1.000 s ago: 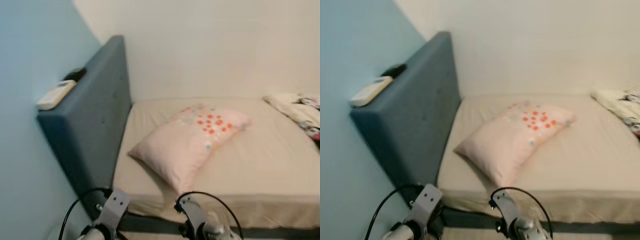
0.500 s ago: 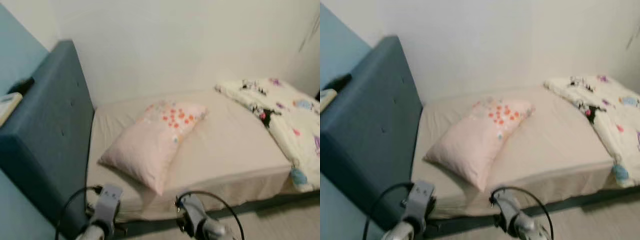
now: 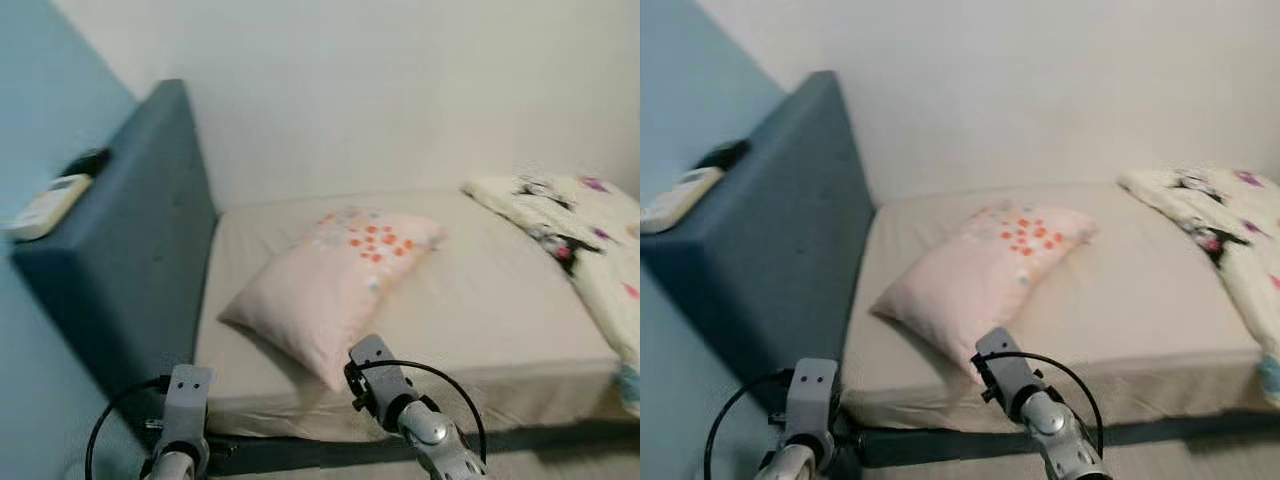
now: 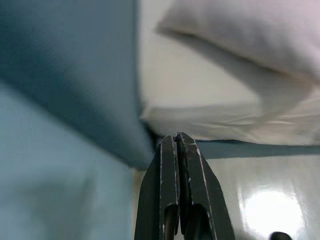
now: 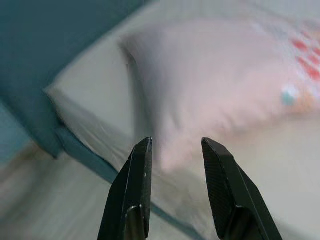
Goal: Clean up the room
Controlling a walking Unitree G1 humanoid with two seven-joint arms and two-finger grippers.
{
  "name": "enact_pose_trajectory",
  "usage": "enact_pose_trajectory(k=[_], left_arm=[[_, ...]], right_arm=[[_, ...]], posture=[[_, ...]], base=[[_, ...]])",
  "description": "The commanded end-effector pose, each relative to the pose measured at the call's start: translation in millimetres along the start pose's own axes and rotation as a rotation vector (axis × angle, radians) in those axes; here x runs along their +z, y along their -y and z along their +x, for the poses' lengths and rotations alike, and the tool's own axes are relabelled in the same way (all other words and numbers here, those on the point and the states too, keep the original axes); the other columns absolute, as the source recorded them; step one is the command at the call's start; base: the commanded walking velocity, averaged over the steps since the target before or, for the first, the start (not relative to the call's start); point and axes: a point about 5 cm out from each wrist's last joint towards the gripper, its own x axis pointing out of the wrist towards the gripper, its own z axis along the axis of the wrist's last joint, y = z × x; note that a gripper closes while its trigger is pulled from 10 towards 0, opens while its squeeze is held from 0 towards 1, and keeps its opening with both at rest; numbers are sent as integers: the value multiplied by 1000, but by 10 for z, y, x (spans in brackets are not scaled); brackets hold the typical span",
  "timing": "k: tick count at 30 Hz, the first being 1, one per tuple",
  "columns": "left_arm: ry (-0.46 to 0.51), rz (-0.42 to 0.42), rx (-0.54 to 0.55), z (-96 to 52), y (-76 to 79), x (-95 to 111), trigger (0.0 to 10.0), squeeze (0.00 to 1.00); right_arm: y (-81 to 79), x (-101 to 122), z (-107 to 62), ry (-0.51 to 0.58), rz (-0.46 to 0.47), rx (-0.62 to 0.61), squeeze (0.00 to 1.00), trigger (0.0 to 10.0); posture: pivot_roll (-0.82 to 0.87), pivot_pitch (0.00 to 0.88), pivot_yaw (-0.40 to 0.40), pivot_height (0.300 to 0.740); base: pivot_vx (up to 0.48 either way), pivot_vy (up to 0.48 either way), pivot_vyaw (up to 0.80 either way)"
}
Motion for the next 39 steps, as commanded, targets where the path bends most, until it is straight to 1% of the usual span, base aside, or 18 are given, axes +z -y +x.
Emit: enact_pose_trajectory(k=[1, 9, 11, 12, 16, 19, 23, 25, 32, 39], left_arm=[[2, -5, 12, -7, 2, -17, 10000, 0], [34, -10, -14, -9, 43, 16, 10000, 0], [42, -25, -24, -10, 57, 30, 10000, 0], [58, -39, -48, -16, 81, 53, 10000, 0], [99, -30, -112, -42, 157, 107, 10000, 0], [105, -33, -132, -51, 180, 113, 10000, 0], [128, -62, -185, -77, 245, 139, 10000, 0], [136, -67, -192, -83, 253, 147, 10000, 0], [153, -78, -210, -99, 261, 175, 10000, 0], [160, -87, -220, -100, 266, 190, 10000, 0]], right_arm=[[-51, 10, 16, 18, 0, 6, 0, 10000], [-73, -55, -9, 13, 0, -5, 0, 10000], [-75, -67, -14, 9, 2, -5, 0, 10000], [-75, -73, -18, 8, 1, -4, 0, 10000], [-68, -98, -26, 0, 0, -14, 0, 10000], [-61, -116, -28, -11, 4, -23, 0, 10000], [-43, -148, -36, -30, 23, -40, 0, 10000], [-39, -149, -37, -29, 27, -42, 0, 10000], [-30, -152, -39, -29, 35, -38, 0, 10000], [-24, -145, -34, -27, 40, -36, 0, 10000]], posture=[[-84, 0, 12, 738], [-88, 0, 13, 738], [-89, 0, 13, 738], [-90, 0, 13, 738], [-92, 0, 12, 738], [-92, 0, 13, 738], [-93, 0, 11, 738], [-93, 0, 10, 738], [-92, 0, 10, 738], [-96, 0, 12, 738]], base=[[0, 0, 0], [0, 0, 0], [0, 0, 0], [0, 0, 0], [0, 0, 0], [0, 0, 0], [0, 0, 0], [0, 0, 0], [319, 0, 0], [427, 0, 0]])
